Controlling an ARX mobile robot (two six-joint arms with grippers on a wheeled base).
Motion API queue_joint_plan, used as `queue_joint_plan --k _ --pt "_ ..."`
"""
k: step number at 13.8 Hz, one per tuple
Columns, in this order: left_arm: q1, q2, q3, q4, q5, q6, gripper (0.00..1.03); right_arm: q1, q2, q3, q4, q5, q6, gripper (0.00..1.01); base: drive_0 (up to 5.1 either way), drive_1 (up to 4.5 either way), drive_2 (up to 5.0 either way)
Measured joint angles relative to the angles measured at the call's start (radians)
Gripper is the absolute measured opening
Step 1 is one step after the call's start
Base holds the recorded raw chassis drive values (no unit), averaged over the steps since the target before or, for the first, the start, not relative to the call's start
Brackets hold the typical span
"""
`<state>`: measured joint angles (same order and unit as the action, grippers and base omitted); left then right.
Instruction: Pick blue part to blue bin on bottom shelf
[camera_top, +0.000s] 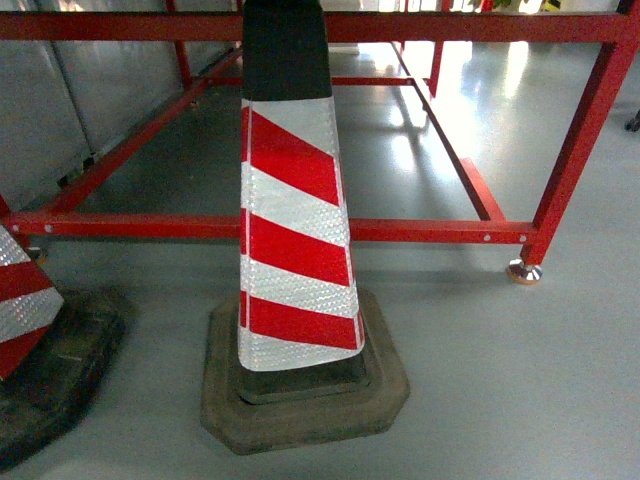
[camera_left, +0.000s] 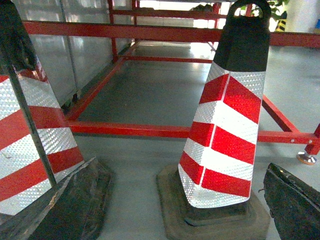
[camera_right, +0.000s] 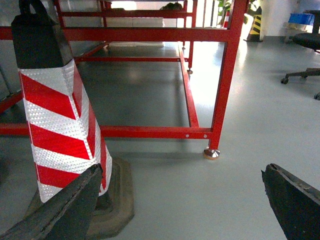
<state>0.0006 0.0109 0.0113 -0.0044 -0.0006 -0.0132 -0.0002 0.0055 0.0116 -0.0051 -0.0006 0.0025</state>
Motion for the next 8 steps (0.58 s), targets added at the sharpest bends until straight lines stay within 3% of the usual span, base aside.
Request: queue_joint_plan --k 8 --pt "0.000 0.000 0.000 0.000 0.000 0.000 0.98 0.000 0.000 0.000 0.000 0.000 0.000 0.98 0.0 0.00 0.0"
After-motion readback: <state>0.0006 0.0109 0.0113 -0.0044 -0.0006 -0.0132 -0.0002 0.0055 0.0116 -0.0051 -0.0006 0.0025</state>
